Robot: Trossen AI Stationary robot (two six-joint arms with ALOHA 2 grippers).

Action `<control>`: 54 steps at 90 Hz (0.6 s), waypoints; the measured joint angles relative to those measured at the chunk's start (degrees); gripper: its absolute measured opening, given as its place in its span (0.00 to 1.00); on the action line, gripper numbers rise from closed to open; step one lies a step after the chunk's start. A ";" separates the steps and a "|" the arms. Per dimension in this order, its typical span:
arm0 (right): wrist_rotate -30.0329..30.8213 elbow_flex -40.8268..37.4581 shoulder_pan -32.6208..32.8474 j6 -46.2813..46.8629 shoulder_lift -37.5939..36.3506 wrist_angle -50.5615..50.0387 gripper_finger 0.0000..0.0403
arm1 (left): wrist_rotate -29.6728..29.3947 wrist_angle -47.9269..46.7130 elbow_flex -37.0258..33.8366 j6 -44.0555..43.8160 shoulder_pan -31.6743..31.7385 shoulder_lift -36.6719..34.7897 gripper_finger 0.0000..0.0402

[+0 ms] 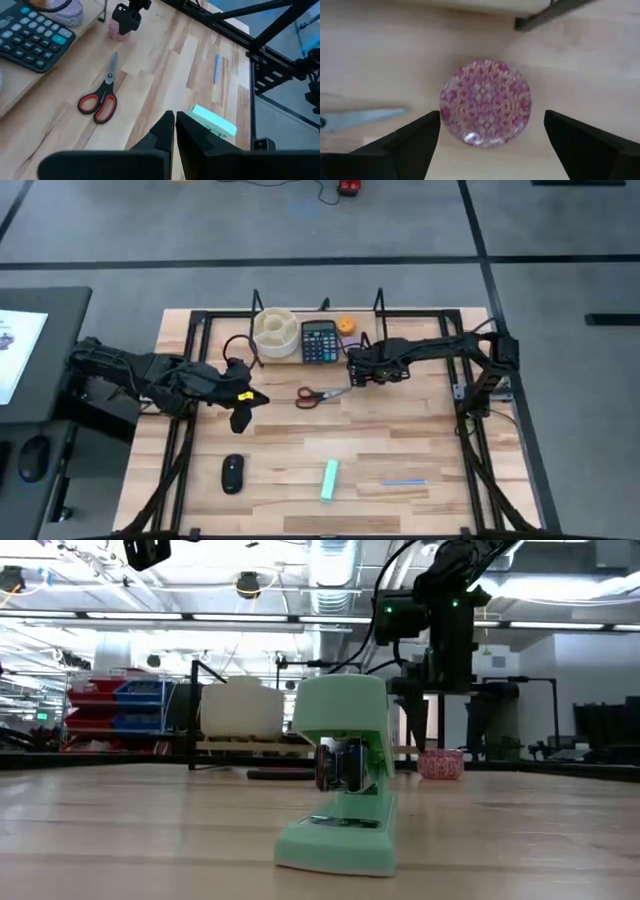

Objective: Stock shelves
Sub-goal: Put the pink scented candle on the shelf

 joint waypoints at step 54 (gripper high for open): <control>0.84 0.02 1.25 1.94 4.53 2.54 0.85 | -0.73 0.39 0.00 -2.04 0.02 0.00 0.00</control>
